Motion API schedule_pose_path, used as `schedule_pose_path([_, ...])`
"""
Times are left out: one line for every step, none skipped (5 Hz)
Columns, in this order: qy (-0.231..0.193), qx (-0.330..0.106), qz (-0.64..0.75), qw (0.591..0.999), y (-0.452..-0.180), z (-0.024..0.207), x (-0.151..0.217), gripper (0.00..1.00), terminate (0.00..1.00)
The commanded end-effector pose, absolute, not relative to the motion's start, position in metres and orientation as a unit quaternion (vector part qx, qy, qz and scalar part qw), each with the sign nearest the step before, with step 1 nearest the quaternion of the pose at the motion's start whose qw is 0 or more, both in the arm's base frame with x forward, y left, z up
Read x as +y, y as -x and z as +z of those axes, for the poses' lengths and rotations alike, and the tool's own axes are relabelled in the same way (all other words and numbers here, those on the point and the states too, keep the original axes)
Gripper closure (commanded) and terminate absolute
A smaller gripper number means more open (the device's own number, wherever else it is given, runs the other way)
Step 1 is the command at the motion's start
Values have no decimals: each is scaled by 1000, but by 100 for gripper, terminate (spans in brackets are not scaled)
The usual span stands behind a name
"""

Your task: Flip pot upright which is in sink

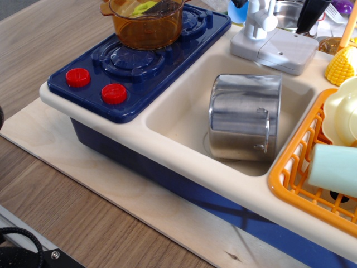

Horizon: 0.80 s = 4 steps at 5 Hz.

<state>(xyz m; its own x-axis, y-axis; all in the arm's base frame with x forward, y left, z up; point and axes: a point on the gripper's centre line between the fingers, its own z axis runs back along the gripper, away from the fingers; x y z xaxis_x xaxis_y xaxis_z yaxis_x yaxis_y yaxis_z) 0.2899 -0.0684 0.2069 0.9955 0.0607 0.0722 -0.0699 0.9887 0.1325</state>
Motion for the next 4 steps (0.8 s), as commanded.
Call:
schedule_pose_path([-68,-34,33,997,-290,207,-68,0,0])
schedule_pose_path([-91,-39,51,994,-294,200,-86,0,0])
schedule_pose_path([-122,-56,61,989,-295,183,-92,0,0])
schedule_pose_path([-149,-58,46,986,-295,171,-90,0,0])
